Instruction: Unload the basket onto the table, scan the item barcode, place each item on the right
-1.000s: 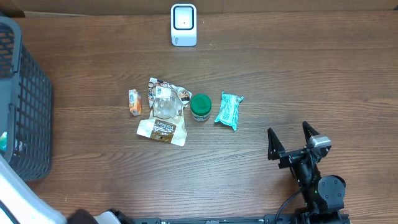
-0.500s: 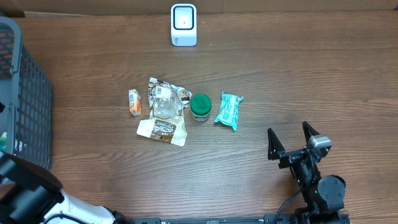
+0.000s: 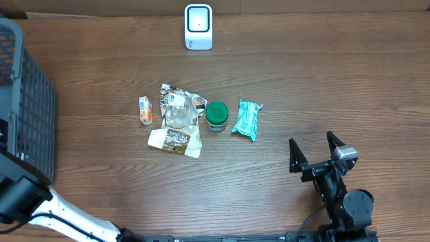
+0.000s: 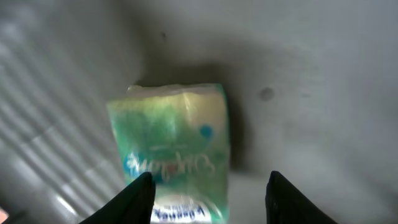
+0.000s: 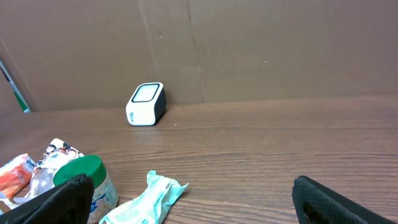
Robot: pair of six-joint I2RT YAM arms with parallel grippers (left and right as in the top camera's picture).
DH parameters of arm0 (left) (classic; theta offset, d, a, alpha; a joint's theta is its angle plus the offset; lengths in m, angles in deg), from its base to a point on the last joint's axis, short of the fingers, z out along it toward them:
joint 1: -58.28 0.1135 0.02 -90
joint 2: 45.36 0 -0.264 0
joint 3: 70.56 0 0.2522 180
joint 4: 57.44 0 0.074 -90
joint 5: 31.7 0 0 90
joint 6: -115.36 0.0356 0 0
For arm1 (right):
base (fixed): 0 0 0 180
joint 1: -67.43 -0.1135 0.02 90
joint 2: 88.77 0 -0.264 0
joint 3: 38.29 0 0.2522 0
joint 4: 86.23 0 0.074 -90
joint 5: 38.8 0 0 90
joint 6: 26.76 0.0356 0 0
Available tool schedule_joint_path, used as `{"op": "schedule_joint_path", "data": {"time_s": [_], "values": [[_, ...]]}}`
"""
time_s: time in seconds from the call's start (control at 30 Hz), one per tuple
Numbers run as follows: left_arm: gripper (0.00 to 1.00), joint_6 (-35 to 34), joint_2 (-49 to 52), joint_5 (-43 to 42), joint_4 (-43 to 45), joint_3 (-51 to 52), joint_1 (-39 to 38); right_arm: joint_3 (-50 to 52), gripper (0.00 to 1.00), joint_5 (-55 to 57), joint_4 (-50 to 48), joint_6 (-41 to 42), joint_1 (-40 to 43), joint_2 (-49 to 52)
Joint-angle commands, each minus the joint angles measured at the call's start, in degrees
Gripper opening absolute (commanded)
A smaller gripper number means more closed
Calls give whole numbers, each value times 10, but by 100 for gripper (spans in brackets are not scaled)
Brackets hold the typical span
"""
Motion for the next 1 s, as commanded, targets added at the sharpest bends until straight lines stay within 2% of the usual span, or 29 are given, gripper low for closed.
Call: {"op": "schedule_joint_path", "data": {"time_s": [0.0,0.23,0.3,0.33,0.37,0.43,0.63,0.97], "values": [[47,15,15,31,9,22,0,6,100,-2,-3,-2,-2,-5],[50,28,15,35,70,88,0,6,100,-2,-3,-2,-2,-5],[47,28,15,39,88,111,0,6,100,-2,-3,-2,-2,-5],[42,28,15,38,95,120,0,6,100,-2,-3,-2,-2,-5],[33,28,15,38,96,123,0,6,100,-2,-3,-2,-2,-5],[4,28,15,39,93,124,0,6,100,-2,-3,-2,-2,-5],[4,27,10,39,49,96,0,6,100,-2,-3,-2,-2,-5],[4,-28,-33,27,-114,-76,-2,6,100,-2,-3,-2,-2,-5]]}}
